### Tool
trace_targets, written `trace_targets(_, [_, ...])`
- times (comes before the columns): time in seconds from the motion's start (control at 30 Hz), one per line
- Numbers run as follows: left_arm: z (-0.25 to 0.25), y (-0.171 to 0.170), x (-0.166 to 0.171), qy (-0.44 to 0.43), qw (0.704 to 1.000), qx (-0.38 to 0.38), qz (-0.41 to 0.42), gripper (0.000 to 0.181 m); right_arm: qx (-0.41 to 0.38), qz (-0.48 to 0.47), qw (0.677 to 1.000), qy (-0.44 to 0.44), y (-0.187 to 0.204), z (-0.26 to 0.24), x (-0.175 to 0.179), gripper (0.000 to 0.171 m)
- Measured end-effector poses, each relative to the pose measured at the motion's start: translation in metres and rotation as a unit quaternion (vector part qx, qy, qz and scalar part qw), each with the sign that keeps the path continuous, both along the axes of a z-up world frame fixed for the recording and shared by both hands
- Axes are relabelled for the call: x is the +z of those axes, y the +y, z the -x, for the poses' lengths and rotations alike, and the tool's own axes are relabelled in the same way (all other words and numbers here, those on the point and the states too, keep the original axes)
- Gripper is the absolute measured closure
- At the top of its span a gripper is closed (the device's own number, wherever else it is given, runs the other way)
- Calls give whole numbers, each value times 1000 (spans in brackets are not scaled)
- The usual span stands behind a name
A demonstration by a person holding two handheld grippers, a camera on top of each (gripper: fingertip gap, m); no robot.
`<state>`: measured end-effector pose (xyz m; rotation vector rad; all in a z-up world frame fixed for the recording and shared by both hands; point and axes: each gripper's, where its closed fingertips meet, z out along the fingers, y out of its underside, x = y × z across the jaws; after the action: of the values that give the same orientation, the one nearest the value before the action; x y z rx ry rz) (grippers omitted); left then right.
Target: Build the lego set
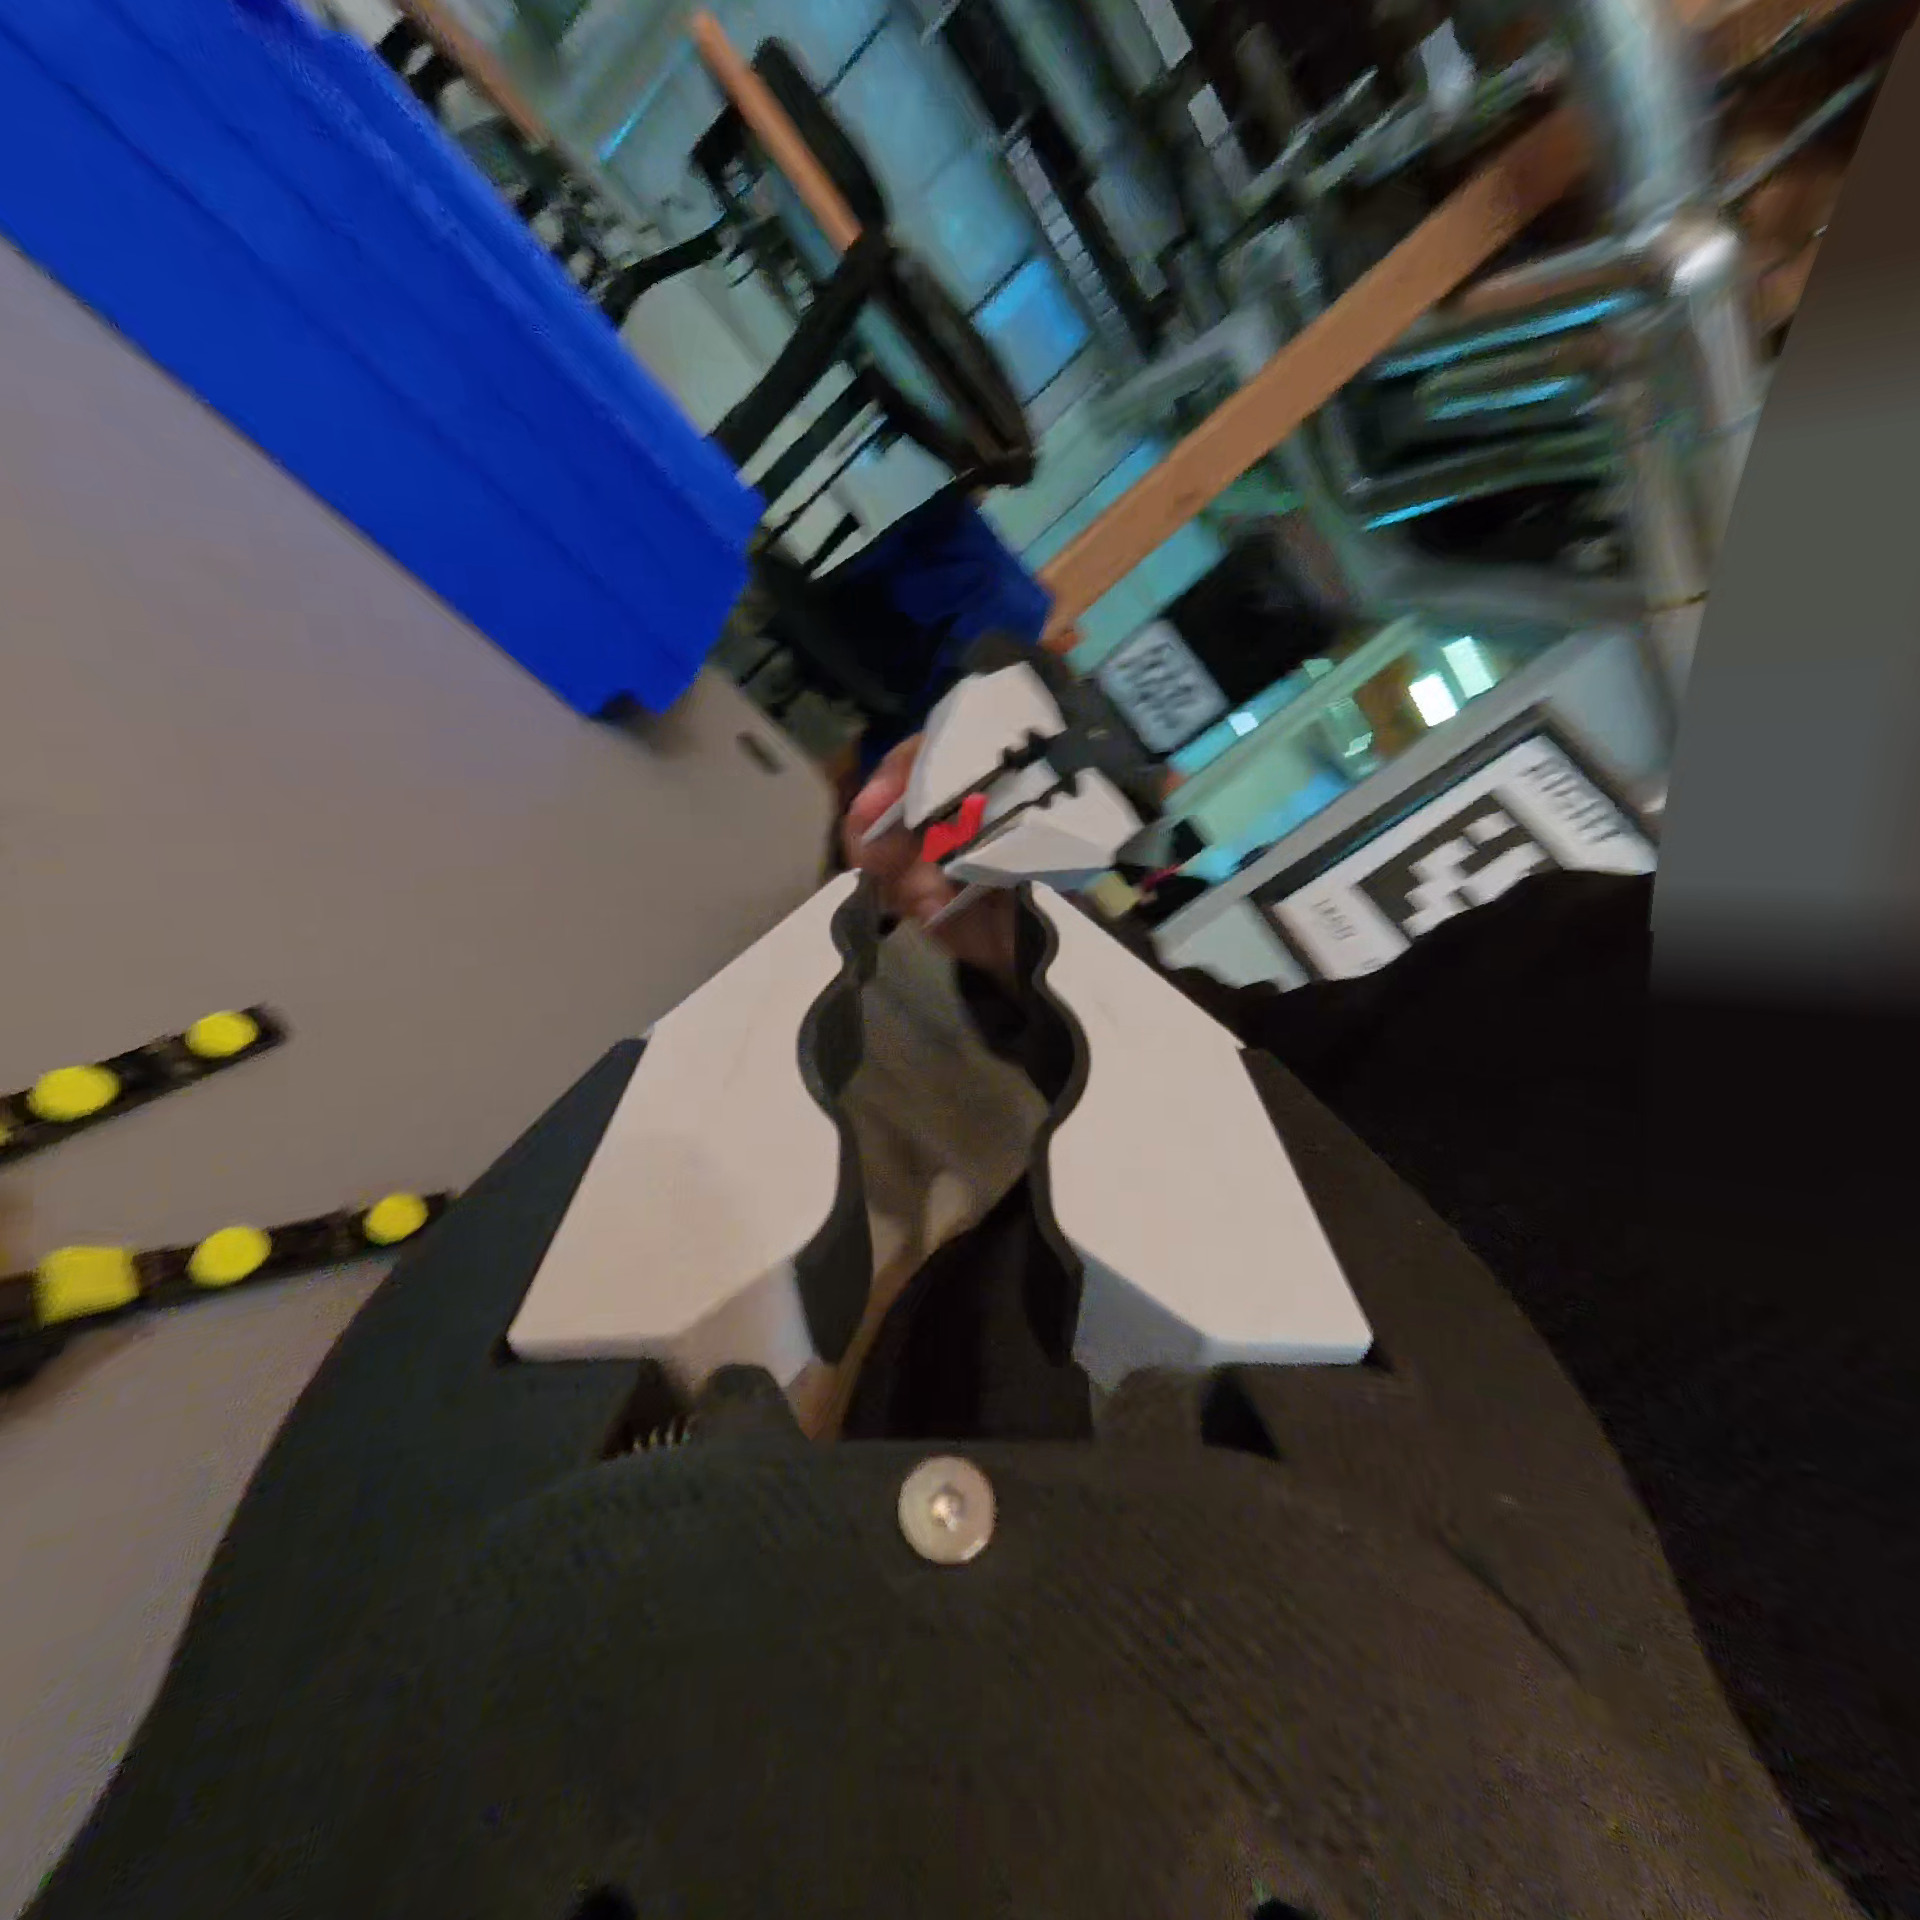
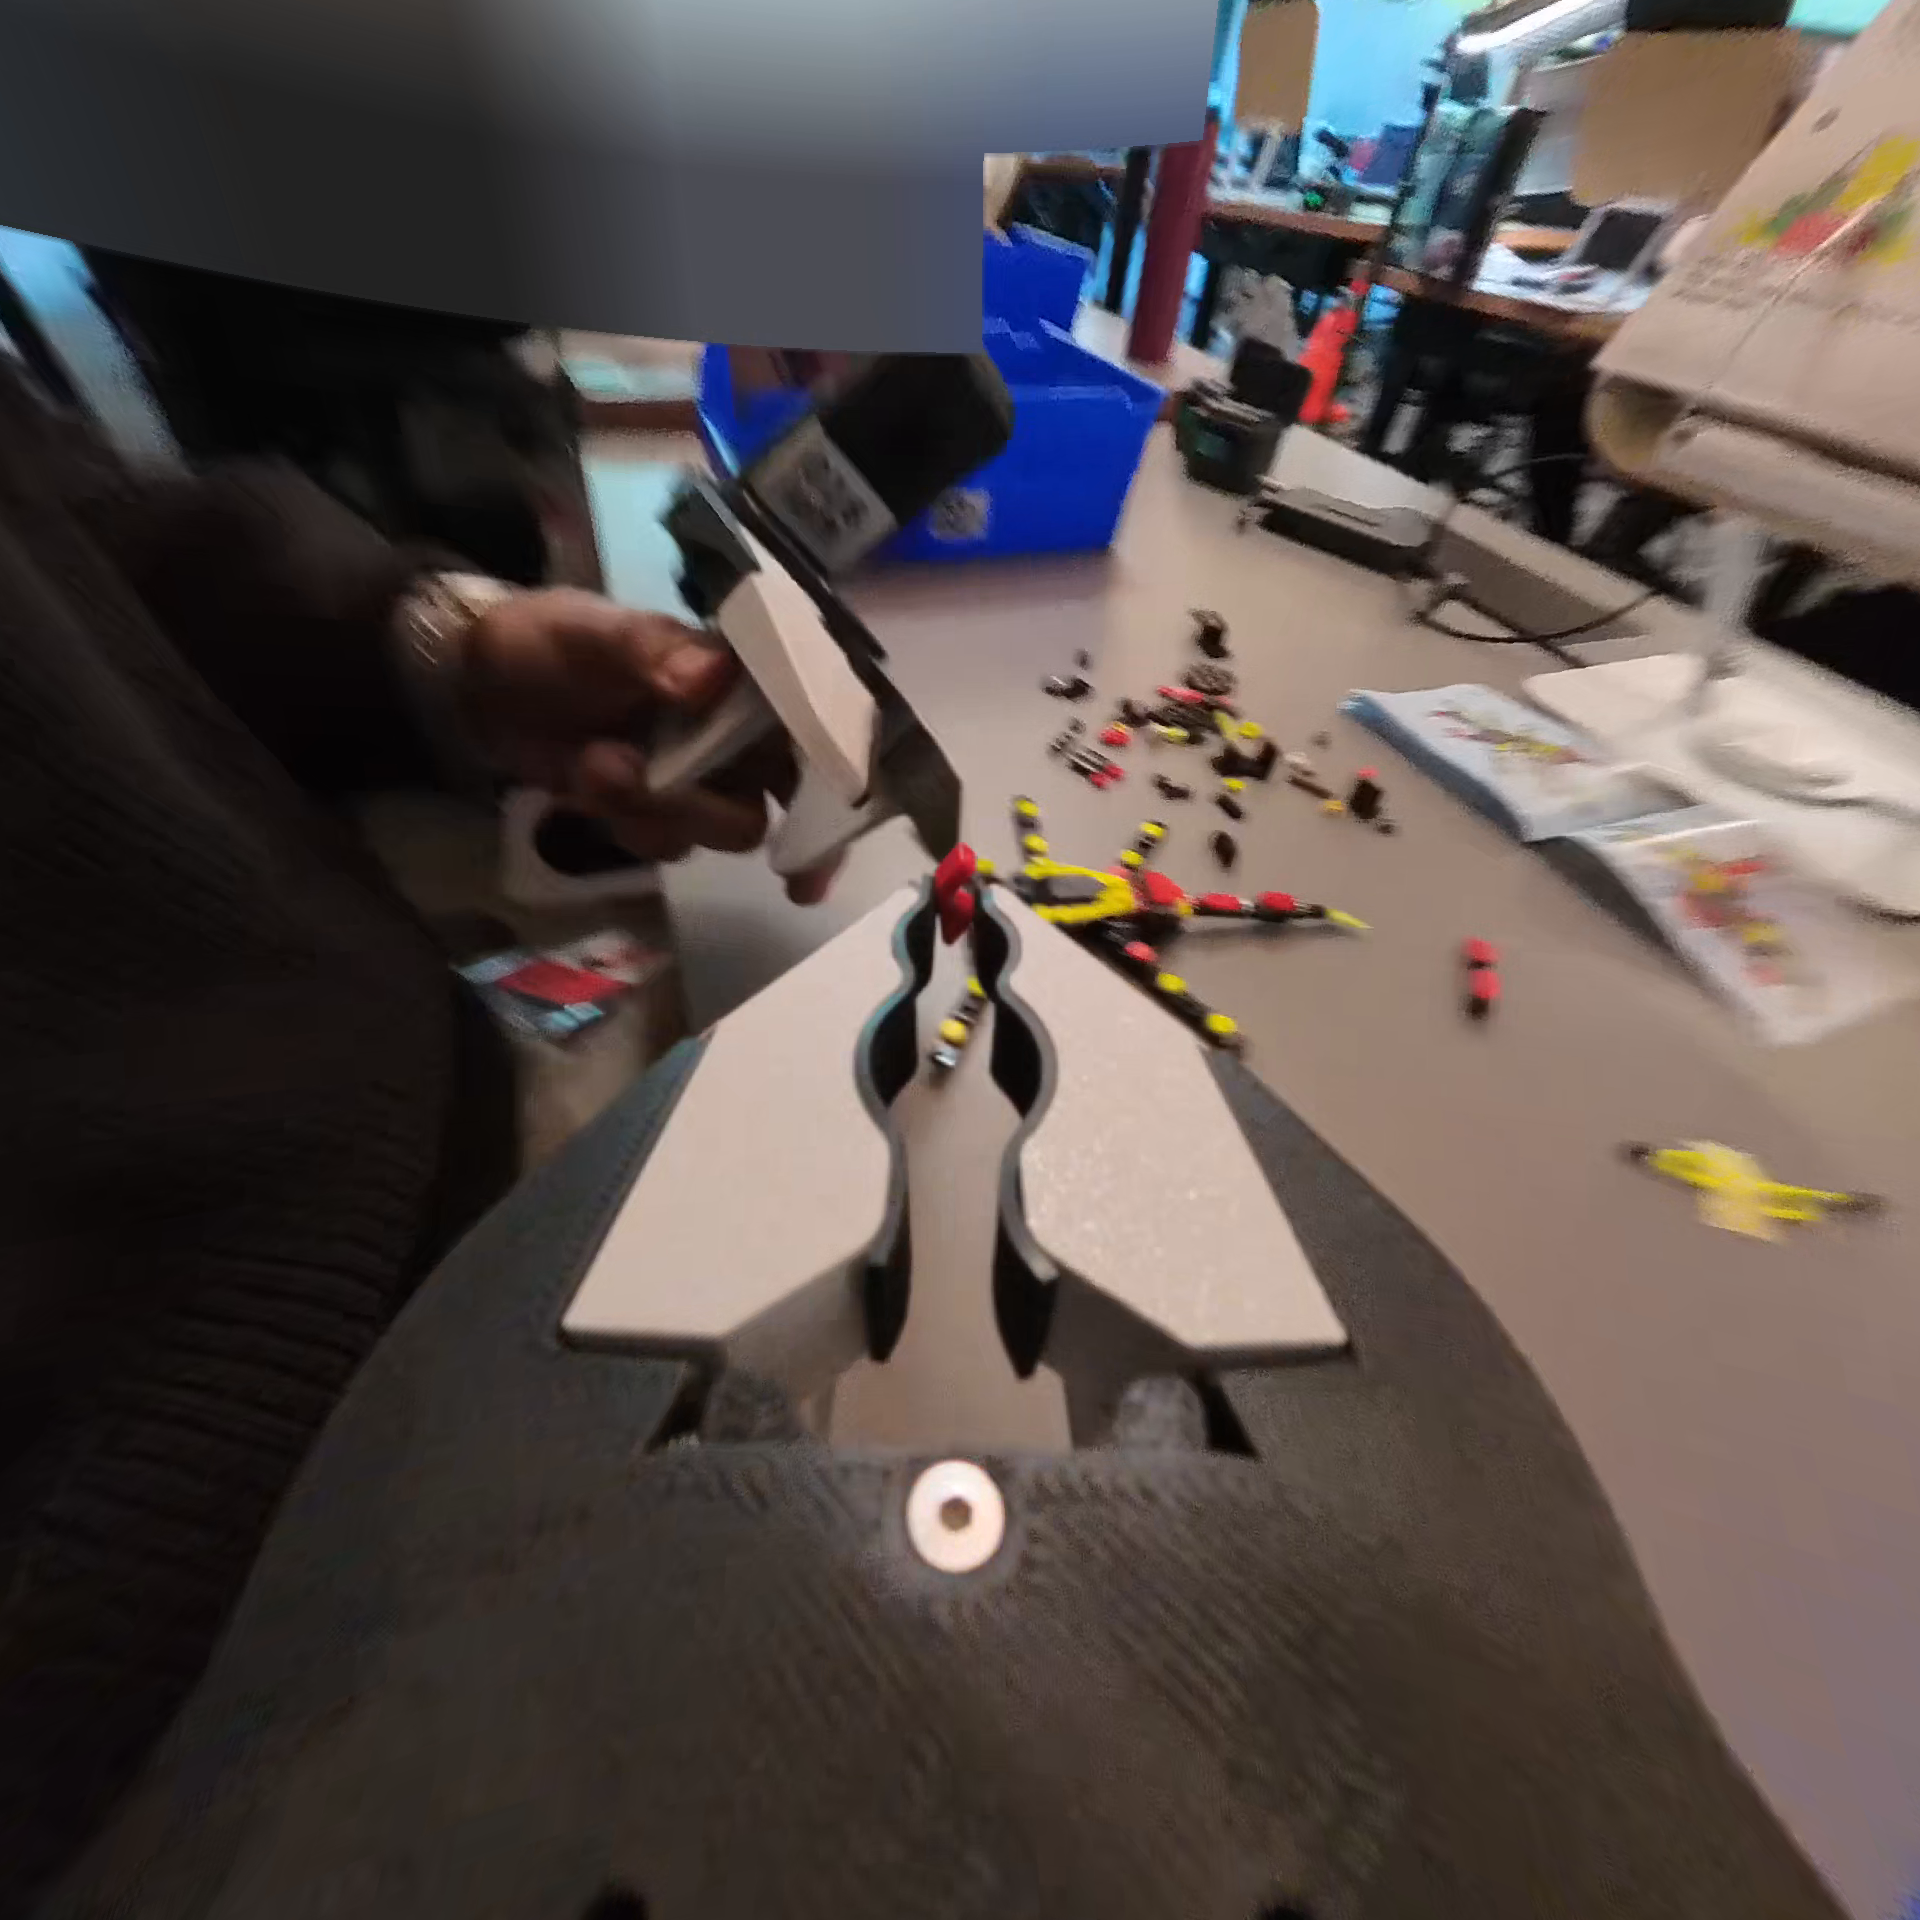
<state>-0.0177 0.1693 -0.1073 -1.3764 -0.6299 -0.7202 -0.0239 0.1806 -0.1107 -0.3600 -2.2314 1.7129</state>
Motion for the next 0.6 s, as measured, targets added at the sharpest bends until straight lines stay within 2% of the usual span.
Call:
trace_targets(0.03, [0,3,-8,12,999,3,30,159,-11,-36,999,32,-1,1,-4,166])
trace_targets(0.2, [-8,13,-24,31,996,-4,84,152,-37,-190,969,151,-8,3,-29,166])
trace_targets(0.3, [-5,14,-29,27,995,4,97,154,-34,-248,945,209,-13,1,-38,166])
trace_targets(0.4, [-3,12,-31,18,995,6,101,164,-37,-258,938,227,-16,0,-37,166])
trace_targets(0.6, [1,7,-24,-10,998,7,68,176,-33,-203,960,192,-14,-2,-27,166])
